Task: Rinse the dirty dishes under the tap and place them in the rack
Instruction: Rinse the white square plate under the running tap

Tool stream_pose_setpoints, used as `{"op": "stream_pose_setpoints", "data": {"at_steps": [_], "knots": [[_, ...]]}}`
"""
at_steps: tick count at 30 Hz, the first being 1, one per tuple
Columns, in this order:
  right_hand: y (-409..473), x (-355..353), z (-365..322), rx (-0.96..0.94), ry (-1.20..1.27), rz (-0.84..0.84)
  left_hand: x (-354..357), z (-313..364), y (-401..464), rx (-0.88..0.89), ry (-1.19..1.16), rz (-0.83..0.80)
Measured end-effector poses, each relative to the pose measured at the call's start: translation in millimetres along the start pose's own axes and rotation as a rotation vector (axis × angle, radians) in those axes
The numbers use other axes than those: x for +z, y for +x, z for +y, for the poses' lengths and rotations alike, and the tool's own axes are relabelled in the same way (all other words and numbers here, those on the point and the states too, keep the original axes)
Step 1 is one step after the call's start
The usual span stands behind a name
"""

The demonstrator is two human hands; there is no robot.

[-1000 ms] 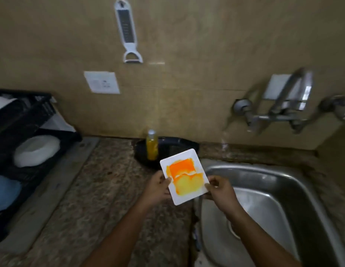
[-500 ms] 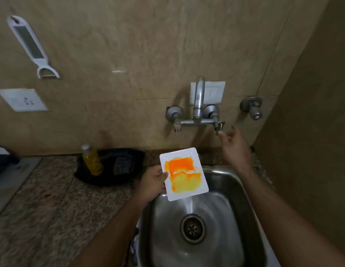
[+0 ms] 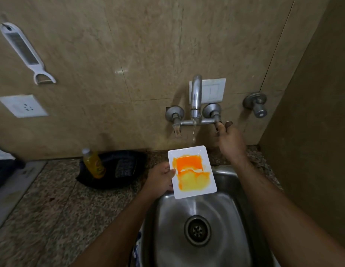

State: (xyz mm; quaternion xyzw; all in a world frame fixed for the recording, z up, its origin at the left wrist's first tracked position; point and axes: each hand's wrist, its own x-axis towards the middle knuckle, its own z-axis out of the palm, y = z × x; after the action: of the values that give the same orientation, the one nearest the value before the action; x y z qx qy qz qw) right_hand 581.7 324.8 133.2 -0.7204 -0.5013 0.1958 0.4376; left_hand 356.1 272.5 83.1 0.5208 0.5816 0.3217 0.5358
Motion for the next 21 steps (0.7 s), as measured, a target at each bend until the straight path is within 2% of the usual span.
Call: {"op": "stream_pose_setpoints", "data": {"at_steps": [7,12,15,17,19,21], "knots": [[-0.4,1.1,0.9,0.066,0.189,-0.005,5.7,-5.1,4.2,-0.014,0.002,-0.014],[-1.2,0.1,3.5,0.141,0.319,-0.075,8.3,-11.4,8.6,-0.03,0.002,-0.029],[-7.8,-1.4,2.6,0.176,0.296,-0.088,11.9,-14.4,12.5,-0.041,0.013,-0.043],[-21.3,3.5,6.7,0.113,0.148,0.024,14.4,-16.9,16.8,-0.037,0.042,-0.061],[-46.4,12.0,18.2,-0.035,0.005,0.181,17.4,-18.8,21.4,-0.045,0.046,-0.073],[-73.7,22.5,32.6,-0.241,-0.062,0.153,20.9,-18.9,25.1,-0.051,0.054,-0.078]]}}
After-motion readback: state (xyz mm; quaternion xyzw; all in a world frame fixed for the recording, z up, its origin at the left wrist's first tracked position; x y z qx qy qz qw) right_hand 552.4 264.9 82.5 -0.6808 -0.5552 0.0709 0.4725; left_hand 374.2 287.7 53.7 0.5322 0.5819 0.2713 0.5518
